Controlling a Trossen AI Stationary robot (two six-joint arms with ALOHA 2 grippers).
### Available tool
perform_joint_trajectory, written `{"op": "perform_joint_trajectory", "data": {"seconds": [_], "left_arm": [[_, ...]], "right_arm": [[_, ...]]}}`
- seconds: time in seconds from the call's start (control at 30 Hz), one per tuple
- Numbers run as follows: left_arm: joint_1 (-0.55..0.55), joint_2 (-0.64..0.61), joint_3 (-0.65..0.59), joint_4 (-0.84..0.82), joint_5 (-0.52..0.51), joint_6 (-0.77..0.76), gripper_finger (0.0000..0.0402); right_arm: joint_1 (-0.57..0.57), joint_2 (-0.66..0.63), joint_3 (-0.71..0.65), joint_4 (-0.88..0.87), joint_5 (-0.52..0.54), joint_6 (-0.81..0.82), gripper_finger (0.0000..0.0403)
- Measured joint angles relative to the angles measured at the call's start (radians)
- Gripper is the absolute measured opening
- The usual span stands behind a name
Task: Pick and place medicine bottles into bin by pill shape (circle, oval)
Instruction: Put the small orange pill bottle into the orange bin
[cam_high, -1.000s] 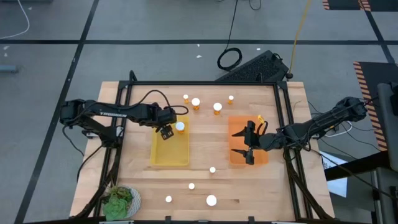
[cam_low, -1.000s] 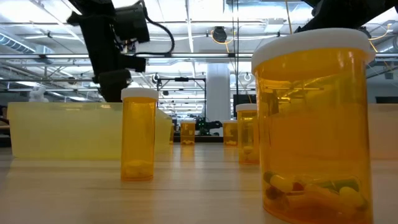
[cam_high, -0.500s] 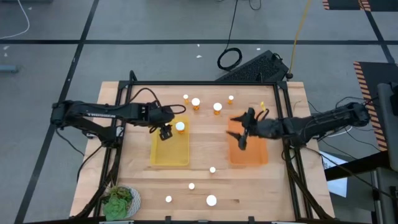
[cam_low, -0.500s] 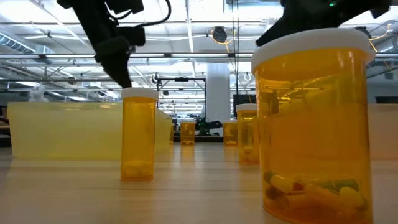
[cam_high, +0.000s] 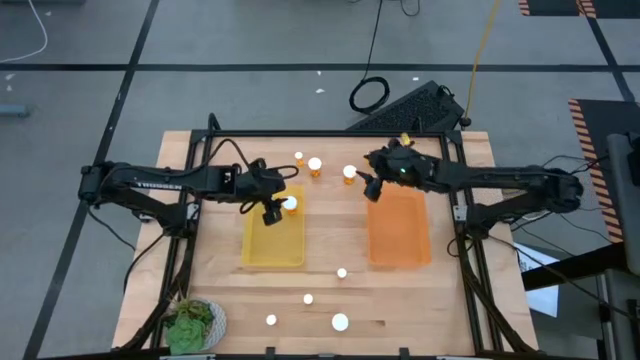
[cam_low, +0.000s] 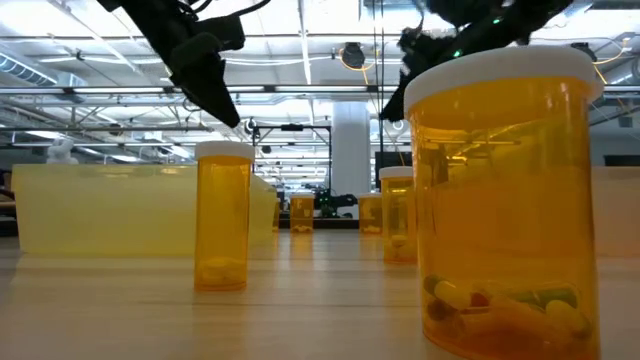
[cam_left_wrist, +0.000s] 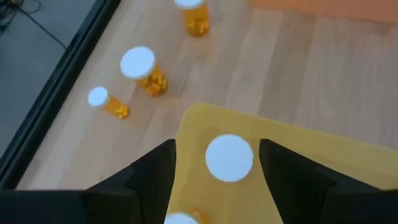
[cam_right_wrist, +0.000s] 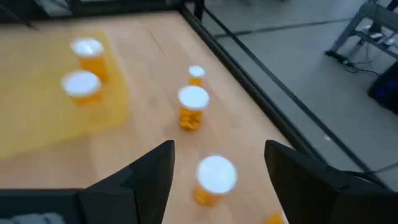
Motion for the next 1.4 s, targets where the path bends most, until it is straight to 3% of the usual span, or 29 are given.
{"op": "perform_joint_trajectory", "data": {"seconds": [0.1,0.37,0.87,1.4], "left_arm": [[-0.003,0.0,0.0,0.018,0.019,0.019,0.0234],[-0.006,0.0,0.0,0.019,0.054,0.045,0.0234],[-0.012,0.0,0.0,0.028,0.063,0.088,0.0235],[-0.002,0.0,0.0,0.104,0.079,0.188,0.0234]], "right_arm": [[-0.038,0.071,0.059,-0.1,-0.023,-0.024,0.0233],[-0.031,0.195,0.112,-0.111,-0.079,-0.025,0.0221],[-0.144,0.195,0.125,-0.272,-0.085,-0.173,0.0221],[-0.347,0.401,0.492,-0.625,-0.236,-0.394,0.0221]]}}
